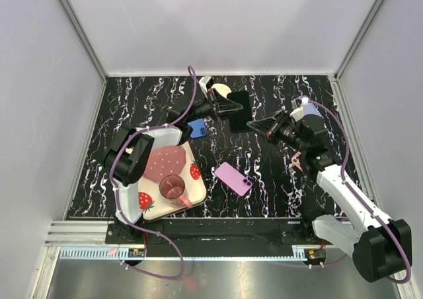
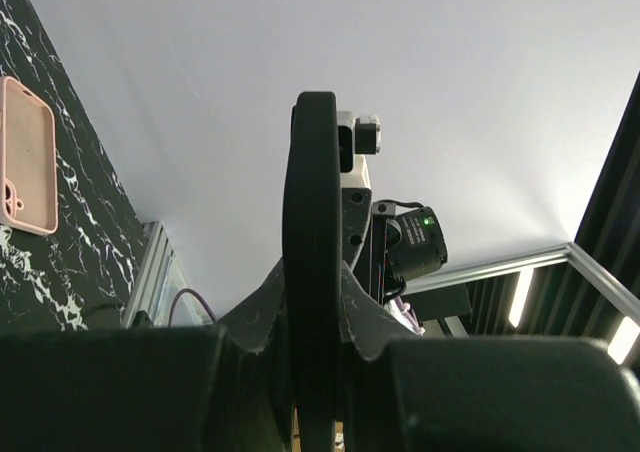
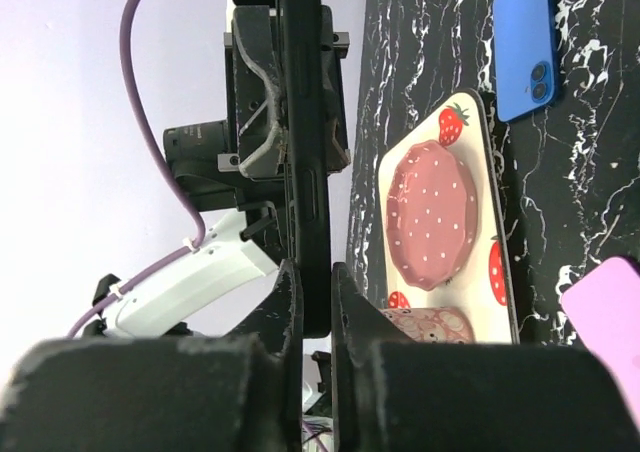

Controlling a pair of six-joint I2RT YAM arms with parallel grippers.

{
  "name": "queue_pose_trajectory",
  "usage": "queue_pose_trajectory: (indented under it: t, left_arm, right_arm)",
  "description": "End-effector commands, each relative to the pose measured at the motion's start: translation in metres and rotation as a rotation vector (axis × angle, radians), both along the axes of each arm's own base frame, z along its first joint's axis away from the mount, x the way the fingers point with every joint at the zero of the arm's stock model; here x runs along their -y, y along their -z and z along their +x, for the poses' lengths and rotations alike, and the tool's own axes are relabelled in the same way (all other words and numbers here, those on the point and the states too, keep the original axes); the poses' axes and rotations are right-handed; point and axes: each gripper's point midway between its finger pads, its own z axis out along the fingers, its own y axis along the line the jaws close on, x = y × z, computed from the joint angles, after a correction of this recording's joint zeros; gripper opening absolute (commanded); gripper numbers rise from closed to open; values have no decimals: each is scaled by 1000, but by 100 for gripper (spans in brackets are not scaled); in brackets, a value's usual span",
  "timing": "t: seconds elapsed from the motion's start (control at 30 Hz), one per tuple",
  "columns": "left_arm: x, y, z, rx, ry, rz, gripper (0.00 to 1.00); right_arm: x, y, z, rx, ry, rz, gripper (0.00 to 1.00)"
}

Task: Take the phone out of the phone case
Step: Remove the phone case from the phone.

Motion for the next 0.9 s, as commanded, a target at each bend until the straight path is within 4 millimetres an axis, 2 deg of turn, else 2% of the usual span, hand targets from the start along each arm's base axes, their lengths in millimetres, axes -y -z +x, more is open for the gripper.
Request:
queue_pose_trajectory:
  t: [0.0, 0.03, 0.07, 0.1, 0.13, 0.17, 0.2, 0.23, 0.3, 0.33, 0.53, 0.6, 0.87]
  left_arm:
    - [-14, -55, -15, 157, -18, -93, 0]
    - [-14, -55, -16, 158, -18, -94, 0]
    - [-14, -56, -15, 161, -20, -95, 0]
    - [-15, -57, -15, 161, -20, -98, 0]
    - [-16, -61, -16, 168, -22, -106, 0]
    - [-17, -63, -16, 172, -21, -111, 0]
    - [-18, -67, -17, 181, -22, -120, 0]
    - [-19, -70, -18, 186, -23, -121, 0]
    - [-21, -75, -20, 203, -25, -129, 0]
    - [-22, -78, -21, 206, -27, -133, 0]
    - [-27, -89, -26, 227, -36, -155, 0]
    - [-28, -93, -27, 230, -39, -165, 0]
    - [-33, -115, -33, 266, -50, -199, 0]
  right_arm:
    - [-4, -27, 1, 59, -15, 117, 0]
    - [-5, -20, 0, 40, -19, 141, 0]
    - [-5, -24, -1, 9, -18, 204, 0]
    - [-6, -35, -1, 57, -25, 260, 0]
    - [-5, -26, -3, 31, -25, 292, 0]
    - [-5, -28, -3, -8, -25, 364, 0]
    - [-4, -37, -2, 35, -35, 417, 0]
    - [-2, -31, -3, -21, -28, 480, 0]
    - [3, -37, 1, -4, -13, 566, 0]
    - [5, -33, 2, -43, -5, 616, 0]
    - [19, -58, 16, -8, -28, 889, 0]
    - [17, -57, 23, -27, -32, 915, 0]
    - [11, -85, 38, 17, -66, 962, 0]
